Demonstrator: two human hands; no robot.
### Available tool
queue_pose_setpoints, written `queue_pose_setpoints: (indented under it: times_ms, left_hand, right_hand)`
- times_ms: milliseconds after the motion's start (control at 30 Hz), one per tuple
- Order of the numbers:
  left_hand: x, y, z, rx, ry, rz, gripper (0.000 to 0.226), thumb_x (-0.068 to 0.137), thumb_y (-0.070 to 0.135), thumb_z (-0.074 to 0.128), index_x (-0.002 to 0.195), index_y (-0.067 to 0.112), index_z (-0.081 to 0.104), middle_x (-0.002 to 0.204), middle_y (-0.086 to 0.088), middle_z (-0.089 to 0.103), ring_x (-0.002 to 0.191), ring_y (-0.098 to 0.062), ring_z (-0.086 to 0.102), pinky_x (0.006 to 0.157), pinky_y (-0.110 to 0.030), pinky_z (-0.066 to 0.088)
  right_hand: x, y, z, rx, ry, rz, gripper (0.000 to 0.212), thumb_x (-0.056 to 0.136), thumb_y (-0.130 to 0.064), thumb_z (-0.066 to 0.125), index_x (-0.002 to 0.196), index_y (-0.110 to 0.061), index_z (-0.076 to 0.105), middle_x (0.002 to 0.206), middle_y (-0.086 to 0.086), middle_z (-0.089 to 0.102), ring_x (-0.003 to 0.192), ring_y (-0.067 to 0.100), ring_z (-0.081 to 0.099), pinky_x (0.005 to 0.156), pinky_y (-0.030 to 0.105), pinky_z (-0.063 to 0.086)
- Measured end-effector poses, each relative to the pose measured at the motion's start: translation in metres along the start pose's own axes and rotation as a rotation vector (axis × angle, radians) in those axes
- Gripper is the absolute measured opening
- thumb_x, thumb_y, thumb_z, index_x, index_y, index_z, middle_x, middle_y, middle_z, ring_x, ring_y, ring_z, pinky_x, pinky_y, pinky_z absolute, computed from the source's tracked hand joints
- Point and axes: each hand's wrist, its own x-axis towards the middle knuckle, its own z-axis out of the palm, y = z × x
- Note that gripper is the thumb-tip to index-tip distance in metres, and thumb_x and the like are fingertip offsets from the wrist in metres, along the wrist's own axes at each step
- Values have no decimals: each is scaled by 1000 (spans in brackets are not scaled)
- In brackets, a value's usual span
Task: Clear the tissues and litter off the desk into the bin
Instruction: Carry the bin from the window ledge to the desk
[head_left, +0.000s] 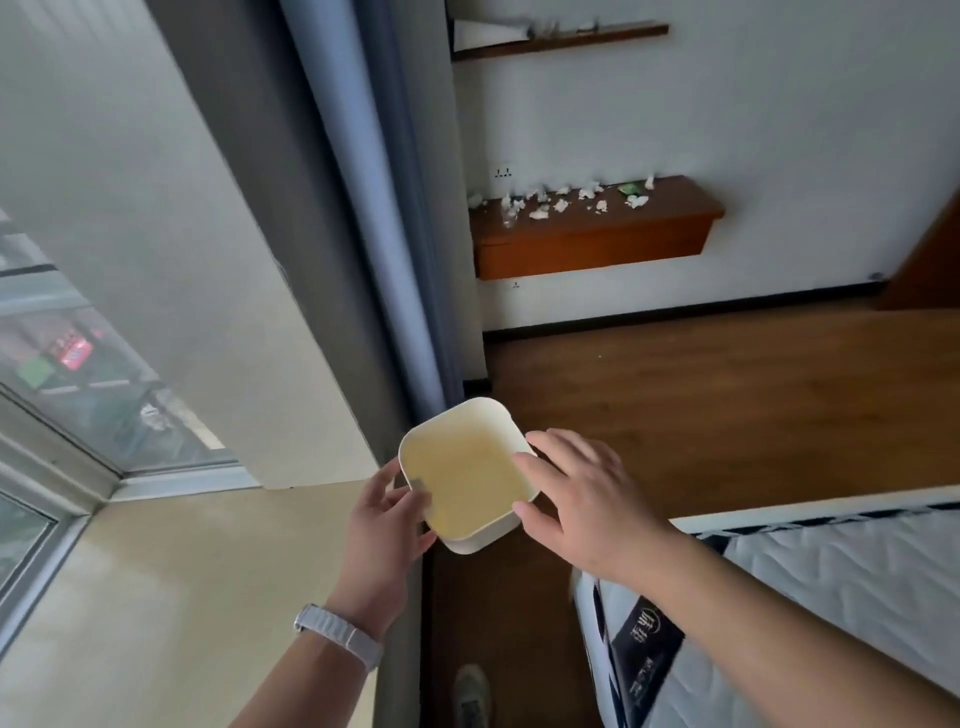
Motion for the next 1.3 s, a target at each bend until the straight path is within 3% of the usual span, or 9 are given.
queue_pose_setpoints:
  times_ms: [100, 267, 433, 700, 967, 1067, 1167, 1300]
  left_hand:
    - [39, 1, 18, 12, -50, -18, 43, 89, 9, 59, 128, 27, 55, 88, 3, 73, 93, -18, 69, 69, -36, 57]
    - [113, 16, 43, -15, -123, -55, 43, 90, 9, 61, 126, 32, 54, 87, 6, 73, 89, -15, 69, 62, -30, 57]
    - [194, 43, 54, -10, -178, -49, 48, 86, 9, 60, 125, 35, 53, 88, 6, 72, 89, -13, 69, 69, -34, 56]
    - [292, 70, 85, -11, -258, -75, 49, 84, 7, 61, 123, 36, 55, 83, 9, 72, 86, -12, 70, 64, -32, 58]
    - [366, 87, 166, 39, -287, -95, 45, 88, 7, 62, 125, 33, 56, 85, 13, 70, 86, -13, 69, 64, -32, 59]
    - [397, 94, 206, 66, -292, -76, 44, 88, 7, 62, 123, 34, 57, 94, 11, 70, 92, -17, 68, 69, -34, 60]
    - [426, 106, 251, 119, -271, -76, 43, 87, 9, 63, 117, 40, 59, 105, 8, 66, 99, -19, 64, 65, -31, 59]
    - [458, 126, 317, 165, -280, -64, 48, 86, 10, 66, 91, 58, 63, 92, 17, 68, 92, -15, 64, 55, -25, 55]
  right_hand:
    - [20, 20, 3, -33, -10, 53, 49, 88, -47, 44, 121, -15, 61, 131, 7, 54, 123, 29, 46, 99, 46, 37]
    - [76, 48, 8, -104, -20, 142, 49, 88, -49, 44, 124, -18, 58, 135, 4, 50, 128, 26, 40, 99, 45, 34]
    - [149, 66, 15, -165, -48, 160, 51, 91, -51, 38, 129, -21, 53, 139, 1, 46, 130, 24, 35, 102, 44, 32]
    - [218, 107, 23, -210, -1, 253, 48, 92, -52, 38, 129, -25, 51, 139, -1, 46, 129, 21, 36, 100, 44, 36]
    - [270, 193, 36, -225, 53, 297, 46, 93, -53, 38, 127, -24, 50, 135, -1, 48, 127, 21, 38, 98, 42, 39]
    - [292, 239, 44, -215, 67, 299, 46, 92, -53, 38, 124, -23, 52, 133, -1, 49, 125, 21, 40, 97, 40, 39]
    - [314, 288, 45, -172, 78, 335, 46, 93, -53, 38, 125, -23, 52, 132, -1, 50, 124, 20, 41, 98, 38, 39]
    - [337, 356, 33, -150, 75, 382, 48, 94, -55, 34, 128, -26, 52, 134, -3, 50, 125, 17, 41, 101, 34, 33]
